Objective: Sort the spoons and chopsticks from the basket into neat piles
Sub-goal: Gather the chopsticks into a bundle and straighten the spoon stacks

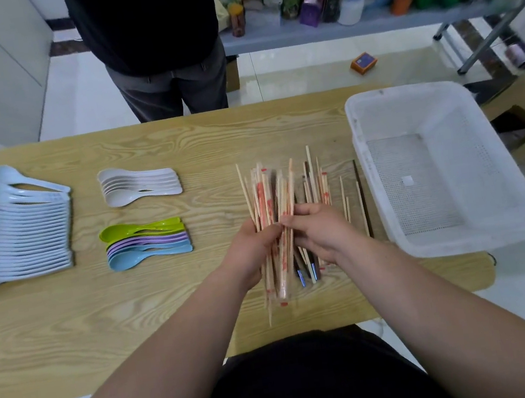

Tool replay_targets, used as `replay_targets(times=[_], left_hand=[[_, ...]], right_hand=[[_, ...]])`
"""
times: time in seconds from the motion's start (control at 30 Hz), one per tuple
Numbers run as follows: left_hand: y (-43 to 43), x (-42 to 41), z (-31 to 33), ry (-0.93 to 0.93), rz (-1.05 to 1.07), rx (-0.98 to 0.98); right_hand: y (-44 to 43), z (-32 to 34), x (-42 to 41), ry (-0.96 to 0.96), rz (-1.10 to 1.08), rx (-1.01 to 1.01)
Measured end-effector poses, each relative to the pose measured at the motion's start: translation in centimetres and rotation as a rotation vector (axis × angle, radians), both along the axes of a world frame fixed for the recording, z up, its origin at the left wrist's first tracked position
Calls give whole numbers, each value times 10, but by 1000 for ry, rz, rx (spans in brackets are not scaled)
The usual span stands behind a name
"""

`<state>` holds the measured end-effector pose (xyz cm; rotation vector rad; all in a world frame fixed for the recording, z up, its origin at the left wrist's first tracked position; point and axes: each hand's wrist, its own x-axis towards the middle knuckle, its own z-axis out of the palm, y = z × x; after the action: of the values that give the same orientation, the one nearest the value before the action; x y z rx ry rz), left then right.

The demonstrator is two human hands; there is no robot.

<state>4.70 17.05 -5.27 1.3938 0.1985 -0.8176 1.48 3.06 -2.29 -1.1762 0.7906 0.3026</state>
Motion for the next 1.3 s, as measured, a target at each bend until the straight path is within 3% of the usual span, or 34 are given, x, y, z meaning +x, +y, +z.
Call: replay_targets(times=[0.23, 0.37, 0.47, 0.63, 0.73, 0.83, 0.97, 1.3], left_hand=[[19, -2, 13, -126, -63, -10], [26, -1, 18, -152, -88, 29], [28, -3, 18, -173, -87, 82], [28, 1, 8, -180, -38, 233], [28, 4, 0, -114, 9, 273], [26, 6, -10, -87, 49, 292], [21, 3, -22, -49, 86, 327], [8, -3, -34, 25, 110, 387]], right_hand=[[21, 7, 1, -11, -58, -117], [33, 9, -2, -24, -140, 6], [36, 11, -2, -33, -129, -38], [16, -5, -4, -6, 114, -443], [-17, -21, -19, 134, 157, -776], [-48, -40, -36, 329, 202, -953], [-68, -68, -38, 458, 248, -984], [-83, -80, -17, 421, 385, -1033]])
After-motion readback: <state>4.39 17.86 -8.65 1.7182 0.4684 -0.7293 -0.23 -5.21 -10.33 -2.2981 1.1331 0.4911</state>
